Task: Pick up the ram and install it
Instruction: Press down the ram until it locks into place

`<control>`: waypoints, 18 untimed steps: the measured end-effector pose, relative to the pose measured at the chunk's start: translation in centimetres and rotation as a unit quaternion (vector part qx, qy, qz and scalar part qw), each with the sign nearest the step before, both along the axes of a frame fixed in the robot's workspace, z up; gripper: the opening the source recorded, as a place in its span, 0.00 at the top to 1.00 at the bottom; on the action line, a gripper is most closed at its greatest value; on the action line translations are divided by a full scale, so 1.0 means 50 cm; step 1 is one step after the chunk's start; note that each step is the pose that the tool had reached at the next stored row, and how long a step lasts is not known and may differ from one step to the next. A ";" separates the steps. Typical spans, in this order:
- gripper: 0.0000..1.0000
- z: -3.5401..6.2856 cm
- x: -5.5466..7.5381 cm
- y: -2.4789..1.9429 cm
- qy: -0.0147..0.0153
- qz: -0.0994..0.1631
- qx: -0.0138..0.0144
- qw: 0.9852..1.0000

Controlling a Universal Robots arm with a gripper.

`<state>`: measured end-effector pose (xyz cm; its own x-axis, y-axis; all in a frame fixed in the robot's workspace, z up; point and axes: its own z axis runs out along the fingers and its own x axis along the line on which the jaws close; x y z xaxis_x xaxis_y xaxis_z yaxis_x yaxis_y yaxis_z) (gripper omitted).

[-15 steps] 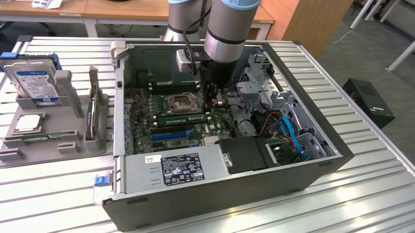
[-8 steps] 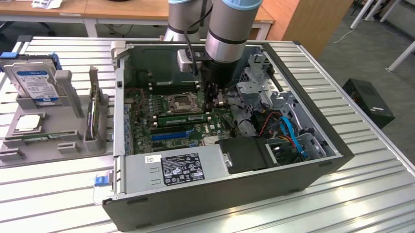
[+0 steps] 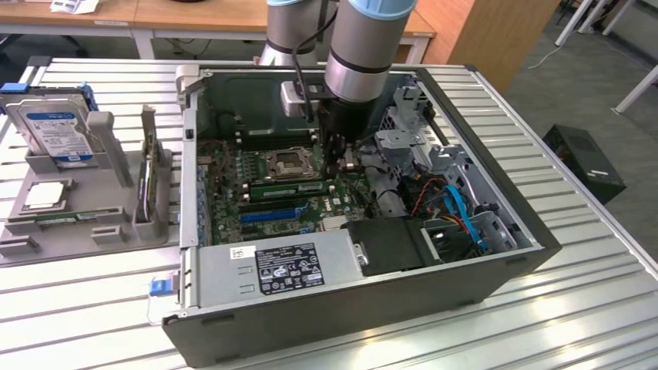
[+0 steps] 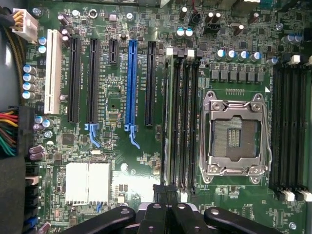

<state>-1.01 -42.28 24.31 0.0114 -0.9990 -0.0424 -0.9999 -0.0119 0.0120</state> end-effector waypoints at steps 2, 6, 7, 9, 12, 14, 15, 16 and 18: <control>0.89 -0.005 0.000 0.0000 0.000 0.000 0.000 1.000; 0.89 -0.013 0.000 -0.0001 0.000 0.000 0.000 1.000; 0.89 -0.014 0.000 -0.0001 0.000 0.000 0.000 1.000; 0.89 -0.014 0.000 -0.0001 0.000 0.000 0.000 1.000; 0.89 -0.015 0.000 0.0012 0.000 0.000 0.000 1.000; 0.89 -0.015 0.000 0.0037 0.000 0.000 0.000 1.000; 0.89 -0.015 0.000 0.0049 0.000 0.000 0.000 1.000; 0.89 -0.016 0.000 0.0056 0.000 0.000 0.000 1.000; 0.89 -0.017 0.000 0.0059 0.000 -0.003 0.000 1.000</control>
